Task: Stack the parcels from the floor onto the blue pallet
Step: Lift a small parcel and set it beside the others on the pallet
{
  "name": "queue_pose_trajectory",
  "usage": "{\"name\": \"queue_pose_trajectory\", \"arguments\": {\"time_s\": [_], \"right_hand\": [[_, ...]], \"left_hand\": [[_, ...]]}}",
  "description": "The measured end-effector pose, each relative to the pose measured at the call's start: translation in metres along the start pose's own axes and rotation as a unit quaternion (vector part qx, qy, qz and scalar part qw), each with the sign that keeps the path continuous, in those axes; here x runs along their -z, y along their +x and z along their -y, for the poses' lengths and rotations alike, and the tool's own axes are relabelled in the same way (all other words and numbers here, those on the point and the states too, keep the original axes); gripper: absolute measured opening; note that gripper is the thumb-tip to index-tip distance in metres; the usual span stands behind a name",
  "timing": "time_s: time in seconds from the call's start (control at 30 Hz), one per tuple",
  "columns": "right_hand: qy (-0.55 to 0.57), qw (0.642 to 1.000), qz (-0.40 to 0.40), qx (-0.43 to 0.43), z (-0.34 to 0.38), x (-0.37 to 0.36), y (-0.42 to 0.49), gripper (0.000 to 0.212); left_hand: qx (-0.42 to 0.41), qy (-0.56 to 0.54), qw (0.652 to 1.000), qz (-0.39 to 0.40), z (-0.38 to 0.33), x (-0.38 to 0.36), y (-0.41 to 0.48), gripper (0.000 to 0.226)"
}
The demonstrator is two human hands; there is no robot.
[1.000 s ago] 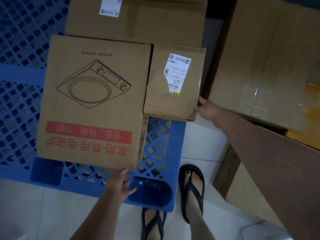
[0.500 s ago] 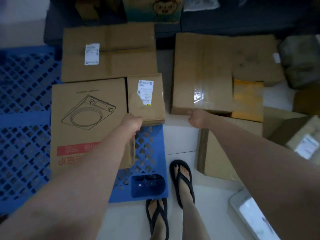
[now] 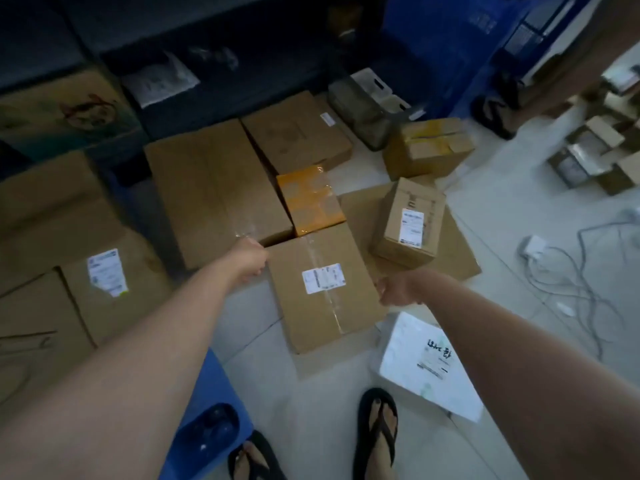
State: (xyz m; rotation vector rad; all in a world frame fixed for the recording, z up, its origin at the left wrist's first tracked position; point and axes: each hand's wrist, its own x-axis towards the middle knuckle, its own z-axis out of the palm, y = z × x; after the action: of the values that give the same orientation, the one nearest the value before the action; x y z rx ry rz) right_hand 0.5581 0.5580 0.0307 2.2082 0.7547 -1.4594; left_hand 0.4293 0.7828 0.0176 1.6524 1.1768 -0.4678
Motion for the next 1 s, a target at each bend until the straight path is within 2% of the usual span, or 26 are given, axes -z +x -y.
{"name": "queue_pose_trajectory", "arguments": {"time_s": [0.07, 0.1, 0.2, 0.3, 0.37, 0.47, 0.53, 0.63, 0.7, 0.9, 0.93, 1.0], "right_hand": [[0.027, 0.999, -0.032, -0.005, -0.05, -0.011, 0.01, 0.042], [0.043, 0.998, -0.047, -0.009, -0.073, -0.018, 0.017, 0.043], [0.114, 0.991, -0.07, -0.028, -0.137, -0.038, 0.035, 0.044], [0.176, 0.98, -0.09, -0.035, -0.193, -0.048, 0.06, 0.047], [0.222, 0.969, -0.098, -0.047, -0.22, -0.052, 0.077, 0.047], [0.305, 0.944, -0.11, -0.059, -0.246, -0.058, 0.112, 0.045], [0.374, 0.919, -0.105, -0.068, -0.256, -0.062, 0.14, 0.047], [0.486, 0.863, -0.109, -0.082, -0.265, -0.067, 0.191, 0.057], [0.562, 0.812, -0.126, -0.09, -0.269, -0.068, 0.232, 0.062], [0.761, 0.615, -0.19, -0.075, -0.279, -0.068, 0.356, 0.088], [0.783, 0.588, -0.191, -0.066, -0.28, -0.072, 0.37, 0.086], [0.812, 0.551, -0.188, -0.033, -0.28, -0.077, 0.389, 0.068]], "left_hand": [[0.002, 0.019, 1.0, 0.019, -0.022, -0.046, 0.003, 0.003], [0.004, 0.024, 0.999, 0.024, -0.032, -0.068, 0.005, 0.004], [0.014, 0.056, 0.997, 0.042, -0.056, -0.131, 0.015, 0.026], [0.009, 0.07, 0.996, 0.046, -0.083, -0.182, 0.03, 0.027], [-0.006, 0.091, 0.995, 0.045, -0.096, -0.213, 0.044, 0.025], [-0.026, 0.106, 0.993, 0.042, -0.109, -0.25, 0.069, 0.01], [-0.044, 0.13, 0.989, 0.051, -0.112, -0.27, 0.093, 0.013], [-0.069, 0.157, 0.984, 0.043, -0.114, -0.293, 0.14, 0.01], [-0.083, 0.143, 0.986, 0.017, -0.113, -0.31, 0.182, 0.033], [-0.096, 0.024, 0.995, 0.0, -0.103, -0.369, 0.301, 0.073], [-0.086, -0.01, 0.996, 0.016, -0.099, -0.378, 0.313, 0.077], [-0.067, -0.07, 0.993, 0.064, -0.093, -0.393, 0.33, 0.068]]}}
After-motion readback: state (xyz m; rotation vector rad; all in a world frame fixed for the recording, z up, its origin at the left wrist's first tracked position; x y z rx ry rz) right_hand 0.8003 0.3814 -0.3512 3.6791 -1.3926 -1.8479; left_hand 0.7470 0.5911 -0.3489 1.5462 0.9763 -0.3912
